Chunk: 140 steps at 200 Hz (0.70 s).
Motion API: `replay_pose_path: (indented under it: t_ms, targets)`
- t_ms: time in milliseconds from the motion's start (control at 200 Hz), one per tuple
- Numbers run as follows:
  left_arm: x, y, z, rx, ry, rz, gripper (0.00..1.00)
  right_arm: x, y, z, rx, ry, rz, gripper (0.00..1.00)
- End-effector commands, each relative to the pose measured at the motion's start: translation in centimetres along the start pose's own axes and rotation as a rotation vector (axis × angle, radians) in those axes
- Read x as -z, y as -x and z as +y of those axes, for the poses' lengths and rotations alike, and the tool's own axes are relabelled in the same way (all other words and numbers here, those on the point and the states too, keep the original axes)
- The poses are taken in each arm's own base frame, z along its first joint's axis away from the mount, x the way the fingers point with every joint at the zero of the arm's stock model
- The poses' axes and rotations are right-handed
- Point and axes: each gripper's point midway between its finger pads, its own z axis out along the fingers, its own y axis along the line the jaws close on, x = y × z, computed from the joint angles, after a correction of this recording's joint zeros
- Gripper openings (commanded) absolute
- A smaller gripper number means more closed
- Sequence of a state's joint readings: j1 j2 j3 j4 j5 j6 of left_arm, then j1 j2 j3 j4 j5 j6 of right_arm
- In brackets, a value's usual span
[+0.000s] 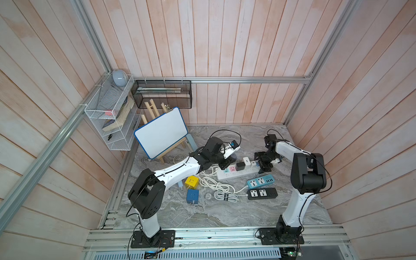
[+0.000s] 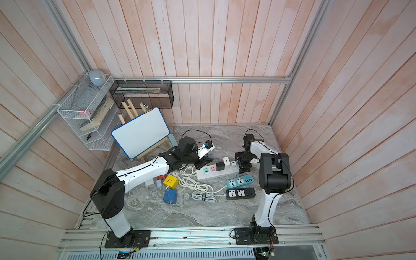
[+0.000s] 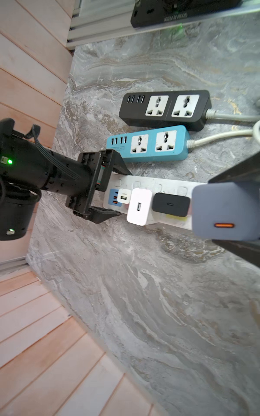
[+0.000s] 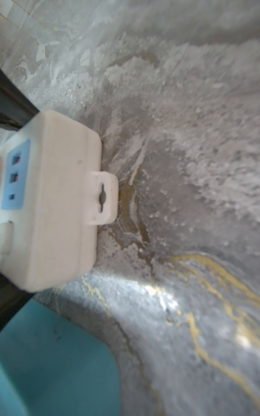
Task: Pull the plug off the socket
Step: Remove the plug from the socket.
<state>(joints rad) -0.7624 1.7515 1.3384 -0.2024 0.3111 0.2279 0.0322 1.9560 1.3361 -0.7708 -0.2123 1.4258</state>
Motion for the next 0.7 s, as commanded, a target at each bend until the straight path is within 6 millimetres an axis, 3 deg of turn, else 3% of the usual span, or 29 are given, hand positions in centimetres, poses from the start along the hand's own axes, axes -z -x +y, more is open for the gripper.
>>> replay_pose_path:
  t_ms: [0, 325, 550, 695]
  targets:
    - [2.3, -0.9, -0.3, 0.119, 0.036, 0.077, 0.0, -3.1, 1.6, 0.1, -0.008, -0.022, -0.068, 0.0]
    - [7.2, -2.8, -0.6, 0.314, 0.116, 0.174, 0.0, -3.0, 1.7, 0.3, 0.013, -0.023, -0.081, 0.0]
    - [9.6, -5.8, 0.1, 0.565, 0.164, 0.282, 0.0, -2.8, 1.6, 0.4, 0.023, -0.018, -0.089, 0.0]
    - [11.4, -8.8, 0.7, 0.738, 0.201, 0.382, 0.0, -2.8, 1.5, 0.4, 0.024, -0.016, -0.088, 0.0]
